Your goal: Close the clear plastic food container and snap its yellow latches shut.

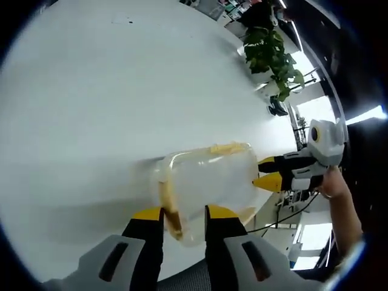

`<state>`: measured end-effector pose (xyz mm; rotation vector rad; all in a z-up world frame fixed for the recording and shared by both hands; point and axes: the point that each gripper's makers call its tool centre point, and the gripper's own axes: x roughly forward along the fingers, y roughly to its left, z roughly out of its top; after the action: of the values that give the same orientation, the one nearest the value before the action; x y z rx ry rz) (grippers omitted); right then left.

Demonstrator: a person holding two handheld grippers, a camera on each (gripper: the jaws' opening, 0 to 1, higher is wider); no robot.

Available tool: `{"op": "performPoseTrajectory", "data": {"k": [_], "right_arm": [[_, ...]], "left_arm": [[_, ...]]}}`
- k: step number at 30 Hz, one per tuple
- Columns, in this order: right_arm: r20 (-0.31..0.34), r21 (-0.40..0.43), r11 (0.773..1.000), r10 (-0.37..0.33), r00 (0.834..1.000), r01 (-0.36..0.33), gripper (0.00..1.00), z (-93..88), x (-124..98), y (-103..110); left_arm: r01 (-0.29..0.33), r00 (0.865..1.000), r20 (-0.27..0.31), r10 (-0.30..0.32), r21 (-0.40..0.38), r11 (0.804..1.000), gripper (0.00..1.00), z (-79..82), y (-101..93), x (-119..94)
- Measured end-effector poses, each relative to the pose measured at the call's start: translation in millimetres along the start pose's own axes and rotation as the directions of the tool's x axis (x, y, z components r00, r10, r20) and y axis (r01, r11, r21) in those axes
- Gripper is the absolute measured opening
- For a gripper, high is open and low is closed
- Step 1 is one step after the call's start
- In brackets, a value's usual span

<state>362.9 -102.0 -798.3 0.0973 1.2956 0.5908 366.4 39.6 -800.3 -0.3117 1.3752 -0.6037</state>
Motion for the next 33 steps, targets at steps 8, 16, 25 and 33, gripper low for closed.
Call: {"op": "performPoseTrajectory", "data": {"k": [8, 16, 25, 33], "right_arm": [[0.012, -0.019, 1.000, 0.007, 1.000, -0.007, 0.25, 1.3, -1.0, 1.2], [0.025, -0.082, 0.996, 0.023, 0.999, -0.020, 0.28, -2.3, 0.1, 5.3], [0.076, -0.128, 0.991, 0.034, 0.997, -0.024, 0.28, 14.2, -14.9, 5.2], [0.066, -0.329, 0.944, 0.026, 0.997, -0.003, 0.31, 34.0, -22.5, 18.1]], "left_arm": [[-0.016, 1.000, -0.018, 0.017, 0.029, 0.999, 0.29, -0.8, -1.7, 0.7], [-0.046, 0.999, -0.020, 0.049, 0.116, 0.992, 0.34, -2.9, -5.2, 0.8], [-0.074, 0.997, 0.052, 0.065, 0.197, 0.978, 0.34, 15.0, -9.6, -15.5], [-0.130, 0.991, 0.070, 0.112, 0.374, 0.918, 0.36, 30.8, -24.9, -25.9]]}}
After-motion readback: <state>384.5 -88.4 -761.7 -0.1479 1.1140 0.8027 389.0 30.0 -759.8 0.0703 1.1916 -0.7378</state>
